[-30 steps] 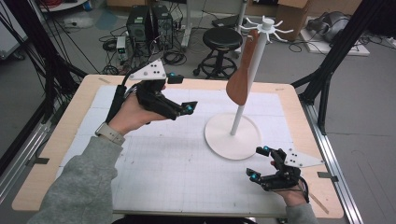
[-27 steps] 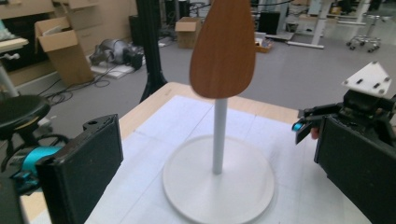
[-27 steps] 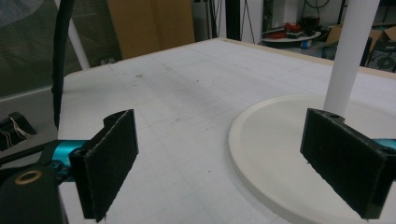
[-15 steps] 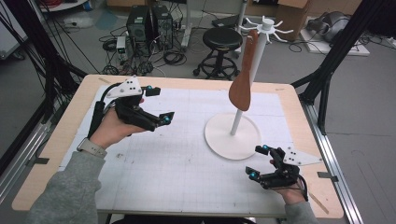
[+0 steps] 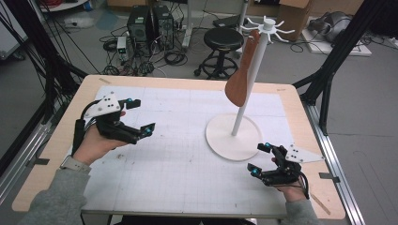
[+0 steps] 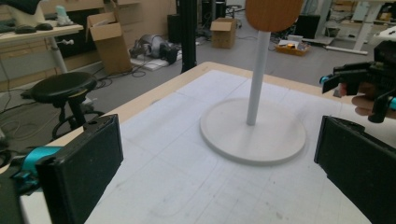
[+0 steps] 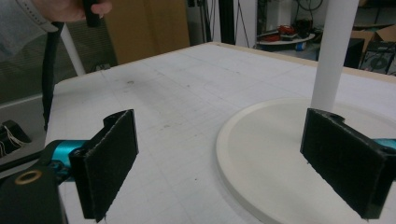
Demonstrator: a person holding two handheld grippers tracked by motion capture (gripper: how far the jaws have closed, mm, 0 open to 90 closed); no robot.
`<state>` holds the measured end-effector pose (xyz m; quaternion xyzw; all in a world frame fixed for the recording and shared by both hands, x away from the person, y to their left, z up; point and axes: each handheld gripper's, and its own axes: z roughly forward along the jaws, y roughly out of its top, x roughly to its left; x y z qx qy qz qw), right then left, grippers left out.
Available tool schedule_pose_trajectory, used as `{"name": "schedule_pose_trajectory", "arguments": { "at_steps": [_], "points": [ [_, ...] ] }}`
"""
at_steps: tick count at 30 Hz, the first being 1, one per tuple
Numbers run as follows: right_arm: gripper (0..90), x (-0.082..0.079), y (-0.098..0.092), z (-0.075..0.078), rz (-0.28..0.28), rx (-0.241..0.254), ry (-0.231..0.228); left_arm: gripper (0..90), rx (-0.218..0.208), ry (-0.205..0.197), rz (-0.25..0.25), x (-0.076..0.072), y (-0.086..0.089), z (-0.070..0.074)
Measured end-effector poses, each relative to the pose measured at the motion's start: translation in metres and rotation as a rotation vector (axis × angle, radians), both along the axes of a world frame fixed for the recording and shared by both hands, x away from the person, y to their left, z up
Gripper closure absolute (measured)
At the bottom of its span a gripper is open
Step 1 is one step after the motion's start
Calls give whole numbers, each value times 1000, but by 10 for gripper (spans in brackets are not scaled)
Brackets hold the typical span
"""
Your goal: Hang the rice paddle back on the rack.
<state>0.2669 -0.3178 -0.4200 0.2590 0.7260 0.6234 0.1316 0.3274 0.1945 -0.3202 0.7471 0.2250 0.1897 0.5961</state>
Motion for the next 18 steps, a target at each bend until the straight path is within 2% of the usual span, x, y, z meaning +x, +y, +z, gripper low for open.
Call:
{"name": "schedule_pose_trajectory", "arguments": {
  "at_steps": [3, 4, 10, 13, 17, 18],
  "points": [
    [99, 1, 0, 0, -3, 0, -1, 17, 19, 4, 26, -5, 14, -9],
    [99, 0, 0, 0, -1, 1, 9, 17, 15, 3, 33, -6, 20, -12],
    [99, 0, 0, -1, -7, -10, 5, 17, -26, 17, 93, -14, 49, -28],
    [99, 1, 1, -1, -9, -11, 1, 17, -32, 28, 119, -20, 60, -38],
    [99, 0, 0, -1, -11, -12, 2, 17, -61, 37, 142, -30, 69, -56],
    [99, 0, 0, 0, -12, -12, 4, 17, -52, 47, 146, -32, 71, -61]
  ]
}}
